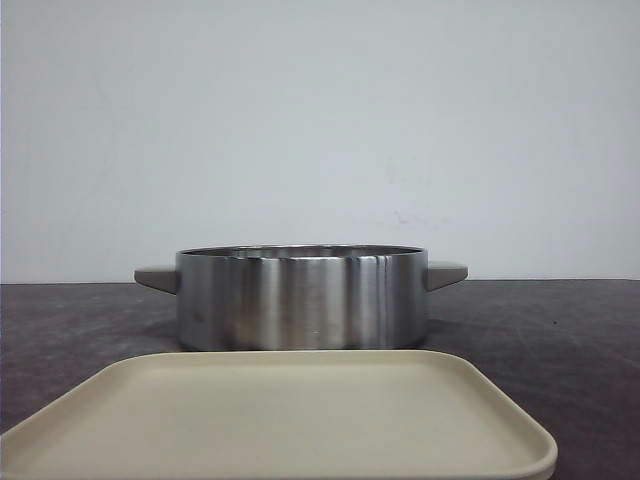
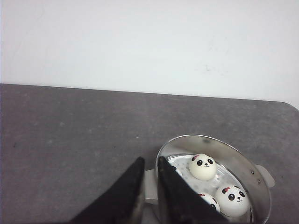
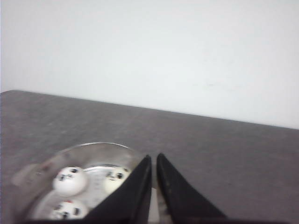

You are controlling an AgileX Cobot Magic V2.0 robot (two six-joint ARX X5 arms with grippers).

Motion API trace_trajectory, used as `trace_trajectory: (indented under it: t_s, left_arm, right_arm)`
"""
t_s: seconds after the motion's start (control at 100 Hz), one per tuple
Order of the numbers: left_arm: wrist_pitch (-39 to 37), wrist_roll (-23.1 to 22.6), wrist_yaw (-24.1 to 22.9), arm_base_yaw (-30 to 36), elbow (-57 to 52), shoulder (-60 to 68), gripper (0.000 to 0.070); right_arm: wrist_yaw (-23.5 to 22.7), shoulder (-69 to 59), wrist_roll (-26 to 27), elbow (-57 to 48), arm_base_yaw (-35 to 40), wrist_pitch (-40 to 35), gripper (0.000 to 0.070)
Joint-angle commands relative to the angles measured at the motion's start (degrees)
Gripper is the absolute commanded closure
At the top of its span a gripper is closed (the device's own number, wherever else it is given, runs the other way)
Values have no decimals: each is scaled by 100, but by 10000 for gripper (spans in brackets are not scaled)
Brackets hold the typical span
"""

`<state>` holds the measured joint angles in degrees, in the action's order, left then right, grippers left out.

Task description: Steam buns

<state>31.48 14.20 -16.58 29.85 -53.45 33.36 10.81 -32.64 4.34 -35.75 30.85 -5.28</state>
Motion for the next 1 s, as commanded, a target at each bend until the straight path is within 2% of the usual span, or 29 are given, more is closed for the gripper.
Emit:
trace_trajectory:
  t_s: [0.0, 0.16, 0.33, 0.56, 0.77, 0.99]
  left_arm:
    - [-57, 2, -15, 22, -55, 26, 700]
    - [-57, 2, -15, 22, -55, 24, 700]
    - [-57, 2, -15, 22, -55, 24, 700]
    - [-57, 2, -15, 22, -55, 24, 700]
    - [-57, 2, -15, 22, -55, 24, 700]
    - [-57, 2, -15, 22, -55, 24, 700]
  right_arm:
    - [-271, 564, -249, 599, -533, 328, 688]
    - [-525, 1779, -313, 2024, -1738, 918, 688]
    - [-546, 2520, -310, 2914, -2361, 905, 688]
    - [-549, 3108, -332, 3508, -2695, 586, 688]
    - [-472, 3244, -352, 3508, -2752, -455, 688]
    - [-496, 3244, -498, 3508, -2868, -448, 688]
